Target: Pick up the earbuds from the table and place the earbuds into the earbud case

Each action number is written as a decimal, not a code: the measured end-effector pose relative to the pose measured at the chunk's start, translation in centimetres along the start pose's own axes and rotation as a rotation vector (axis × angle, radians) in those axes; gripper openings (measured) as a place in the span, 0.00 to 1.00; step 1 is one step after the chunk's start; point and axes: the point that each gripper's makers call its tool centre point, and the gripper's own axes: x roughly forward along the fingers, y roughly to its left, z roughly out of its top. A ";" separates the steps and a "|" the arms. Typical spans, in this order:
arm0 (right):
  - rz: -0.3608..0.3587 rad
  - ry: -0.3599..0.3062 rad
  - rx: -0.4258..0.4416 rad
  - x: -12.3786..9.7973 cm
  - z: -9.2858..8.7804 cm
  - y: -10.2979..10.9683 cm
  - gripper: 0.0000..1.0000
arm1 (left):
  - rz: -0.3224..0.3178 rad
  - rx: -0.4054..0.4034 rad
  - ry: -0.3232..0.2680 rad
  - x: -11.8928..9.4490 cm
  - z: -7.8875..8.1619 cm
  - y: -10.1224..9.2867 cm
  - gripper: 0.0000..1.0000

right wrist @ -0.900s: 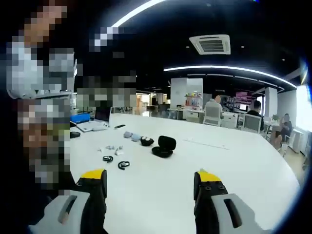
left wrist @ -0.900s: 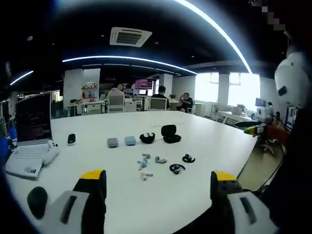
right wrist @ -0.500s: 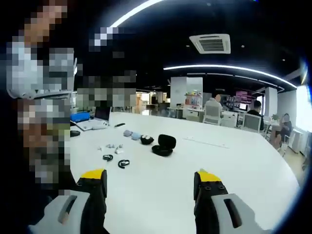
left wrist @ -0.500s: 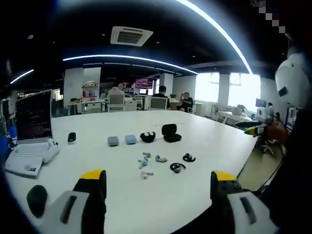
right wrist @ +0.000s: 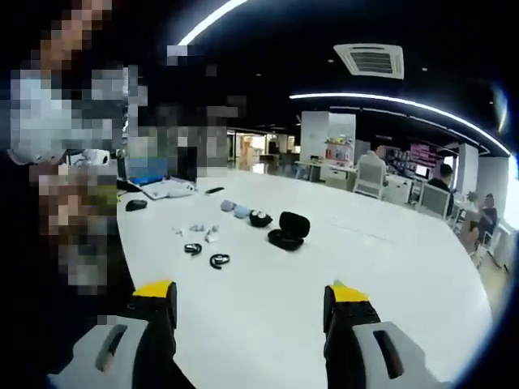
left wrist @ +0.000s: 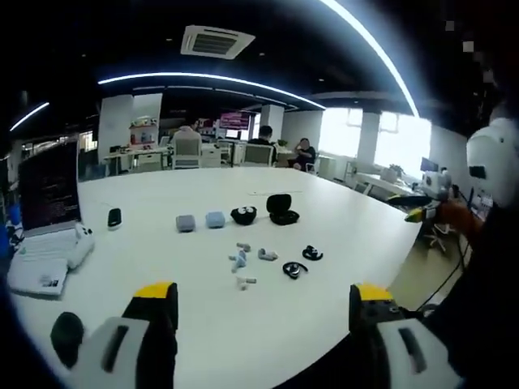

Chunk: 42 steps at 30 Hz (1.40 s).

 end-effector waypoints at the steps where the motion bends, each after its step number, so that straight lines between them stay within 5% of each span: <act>1: 0.005 0.006 -0.004 0.1 0.2 0.0 0.71 | -0.001 0.010 0.005 0.0 0.2 0.0 0.87; 13: 0.086 0.110 0.001 1.3 0.8 0.4 0.71 | -0.038 0.098 0.047 1.1 1.6 -0.7 0.87; 29: 0.082 0.187 -0.017 1.5 1.1 -0.8 0.70 | -0.042 0.081 0.108 0.5 0.2 0.7 0.88; 42: 0.117 0.199 -0.053 2.5 1.9 0.1 0.69 | -0.118 0.035 0.079 2.0 1.6 1.3 0.88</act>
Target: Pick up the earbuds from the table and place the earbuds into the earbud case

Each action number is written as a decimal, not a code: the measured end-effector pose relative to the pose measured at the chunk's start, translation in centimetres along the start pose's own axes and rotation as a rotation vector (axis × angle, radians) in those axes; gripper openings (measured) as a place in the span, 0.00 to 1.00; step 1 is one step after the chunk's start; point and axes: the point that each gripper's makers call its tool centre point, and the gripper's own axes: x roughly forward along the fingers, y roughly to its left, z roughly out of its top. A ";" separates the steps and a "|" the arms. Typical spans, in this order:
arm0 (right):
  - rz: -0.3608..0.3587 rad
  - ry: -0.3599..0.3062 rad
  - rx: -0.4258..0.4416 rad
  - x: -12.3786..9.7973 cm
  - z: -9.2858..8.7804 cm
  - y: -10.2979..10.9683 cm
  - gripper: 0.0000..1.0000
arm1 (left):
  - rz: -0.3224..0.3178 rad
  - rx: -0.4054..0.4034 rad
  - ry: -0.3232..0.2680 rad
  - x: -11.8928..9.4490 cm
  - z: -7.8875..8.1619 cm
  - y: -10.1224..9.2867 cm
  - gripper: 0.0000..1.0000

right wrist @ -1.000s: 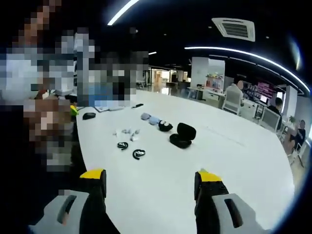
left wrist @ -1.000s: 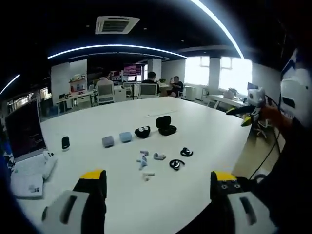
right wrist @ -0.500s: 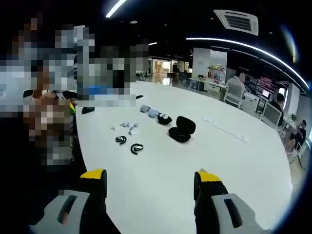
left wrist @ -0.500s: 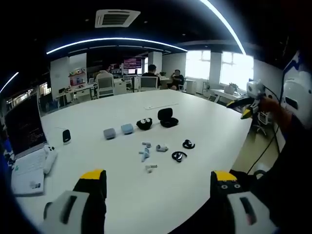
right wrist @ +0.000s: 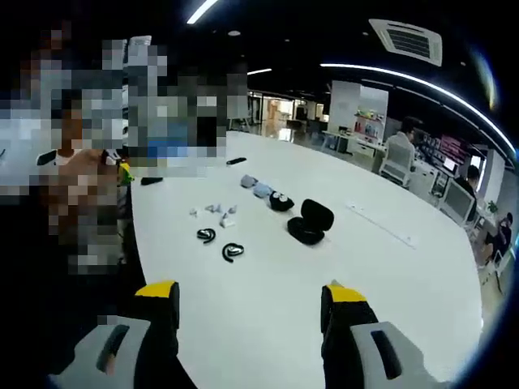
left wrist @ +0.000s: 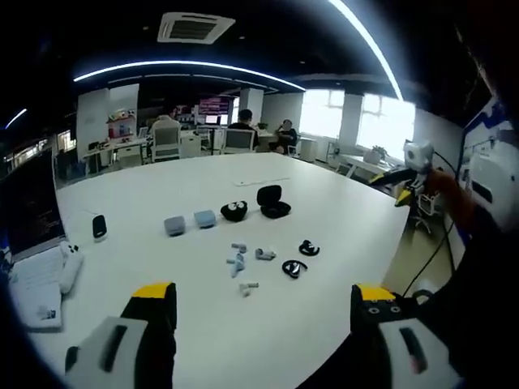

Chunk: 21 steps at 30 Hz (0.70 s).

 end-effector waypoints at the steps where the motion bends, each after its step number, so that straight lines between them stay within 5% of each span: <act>1: 0.002 -0.001 -0.002 0.1 0.1 0.0 0.69 | -0.008 -0.011 -0.005 0.2 0.2 0.2 0.88; 9: 0.022 -0.001 -0.037 1.0 1.3 0.1 0.69 | -0.043 -0.045 -0.008 1.8 1.1 2.1 0.88; 13: 0.039 -0.002 -0.075 1.7 2.2 0.2 0.69 | 0.002 -0.031 -0.023 2.4 1.6 3.6 0.88; 21: 0.055 0.017 -0.212 4.1 4.8 0.1 0.68 | -0.003 -0.041 -0.076 3.2 2.6 4.6 0.88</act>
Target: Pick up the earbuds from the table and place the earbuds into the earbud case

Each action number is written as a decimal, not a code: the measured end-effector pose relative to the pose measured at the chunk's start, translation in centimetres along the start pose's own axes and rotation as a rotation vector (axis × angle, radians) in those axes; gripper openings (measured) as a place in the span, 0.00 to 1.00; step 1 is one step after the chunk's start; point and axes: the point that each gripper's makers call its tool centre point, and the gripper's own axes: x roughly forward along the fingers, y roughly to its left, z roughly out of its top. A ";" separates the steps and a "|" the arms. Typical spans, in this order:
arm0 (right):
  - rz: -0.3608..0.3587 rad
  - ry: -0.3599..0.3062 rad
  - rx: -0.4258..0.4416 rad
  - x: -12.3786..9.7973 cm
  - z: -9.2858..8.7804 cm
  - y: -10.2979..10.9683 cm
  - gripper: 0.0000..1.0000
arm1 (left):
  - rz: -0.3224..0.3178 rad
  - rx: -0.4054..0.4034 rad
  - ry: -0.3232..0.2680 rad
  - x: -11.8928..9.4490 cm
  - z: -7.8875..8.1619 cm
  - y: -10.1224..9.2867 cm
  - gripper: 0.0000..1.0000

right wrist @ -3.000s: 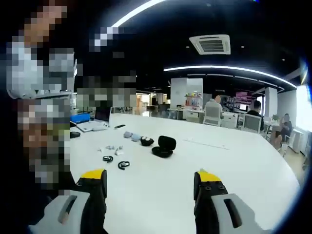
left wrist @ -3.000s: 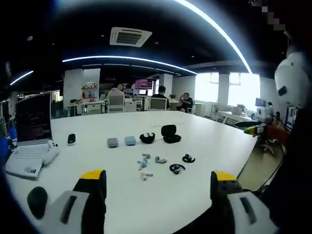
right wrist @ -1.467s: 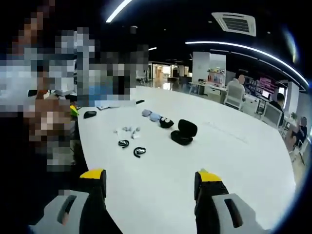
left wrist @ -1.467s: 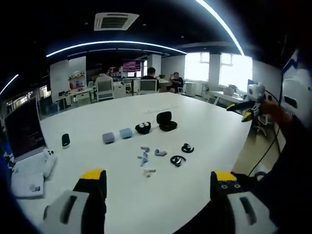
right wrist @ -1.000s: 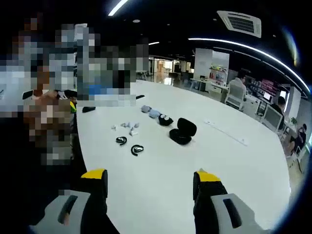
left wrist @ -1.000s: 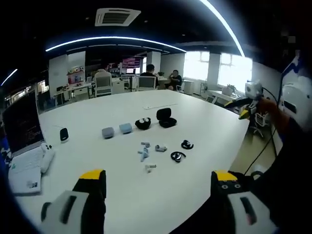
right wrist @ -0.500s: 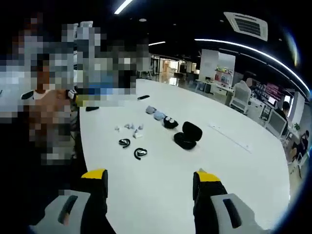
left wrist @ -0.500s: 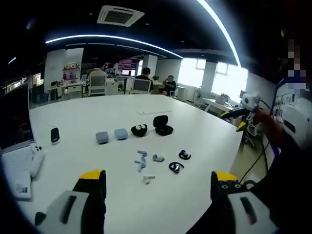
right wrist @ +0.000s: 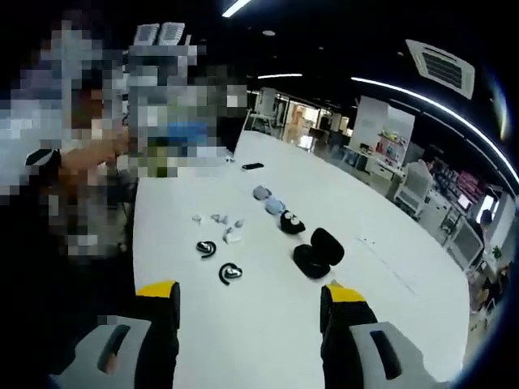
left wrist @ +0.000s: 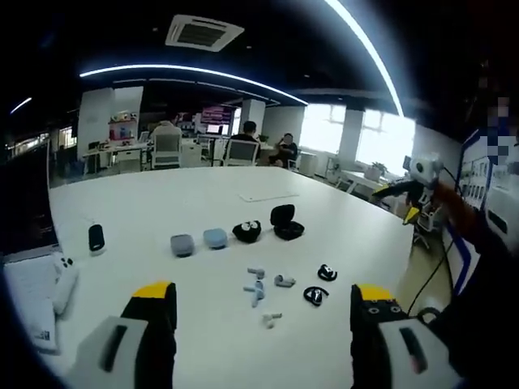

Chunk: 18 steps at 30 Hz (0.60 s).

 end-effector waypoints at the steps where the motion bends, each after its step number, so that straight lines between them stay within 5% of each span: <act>1: 0.003 0.003 -0.009 0.5 0.4 -0.1 0.67 | 0.000 -0.006 -0.003 0.2 0.0 0.2 0.88; 18: 0.101 0.032 -0.118 9.4 8.3 -2.4 0.57 | -0.036 -0.057 -0.052 1.3 -0.7 2.3 0.88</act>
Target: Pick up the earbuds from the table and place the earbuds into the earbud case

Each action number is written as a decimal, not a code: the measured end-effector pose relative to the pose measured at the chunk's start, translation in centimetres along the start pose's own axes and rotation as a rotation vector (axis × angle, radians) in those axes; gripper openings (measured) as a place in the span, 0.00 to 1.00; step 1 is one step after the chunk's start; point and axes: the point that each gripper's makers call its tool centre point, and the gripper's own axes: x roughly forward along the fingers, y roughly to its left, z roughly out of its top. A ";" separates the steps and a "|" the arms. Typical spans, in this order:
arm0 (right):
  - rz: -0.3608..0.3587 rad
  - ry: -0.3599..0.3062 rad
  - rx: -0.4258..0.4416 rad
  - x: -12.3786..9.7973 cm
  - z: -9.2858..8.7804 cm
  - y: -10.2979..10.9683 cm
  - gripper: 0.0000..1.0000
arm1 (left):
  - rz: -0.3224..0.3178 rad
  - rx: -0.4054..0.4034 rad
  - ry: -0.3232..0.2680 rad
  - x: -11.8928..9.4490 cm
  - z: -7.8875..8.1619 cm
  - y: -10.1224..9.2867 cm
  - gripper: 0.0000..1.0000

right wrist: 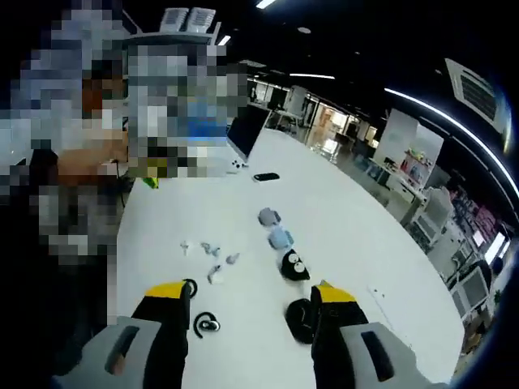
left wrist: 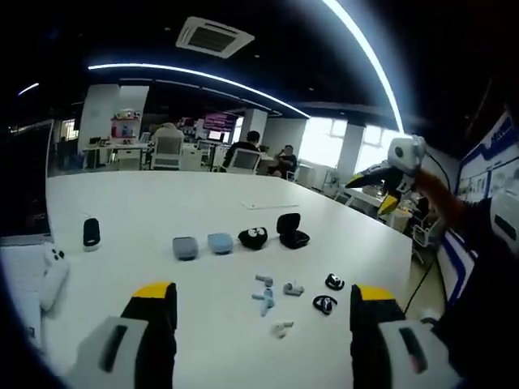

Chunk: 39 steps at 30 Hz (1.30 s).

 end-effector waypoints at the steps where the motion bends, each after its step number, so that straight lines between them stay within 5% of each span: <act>1: 0.013 -0.007 -0.020 0.6 0.6 -0.1 0.55 | -0.004 -0.002 -0.006 -0.1 0.0 0.1 0.88; 16: 0.104 0.052 -0.048 11.6 5.1 -2.9 0.48 | -0.020 -0.057 -0.073 -0.4 -1.0 1.5 0.86; 23: 0.113 0.100 -0.060 17.2 5.9 -4.7 0.45 | 0.013 -0.056 -0.091 -0.3 -1.2 1.9 0.86; 39: 0.133 0.190 -0.084 26.3 5.9 -6.6 0.32 | 0.046 -0.088 -0.116 -2.1 -3.4 0.4 0.85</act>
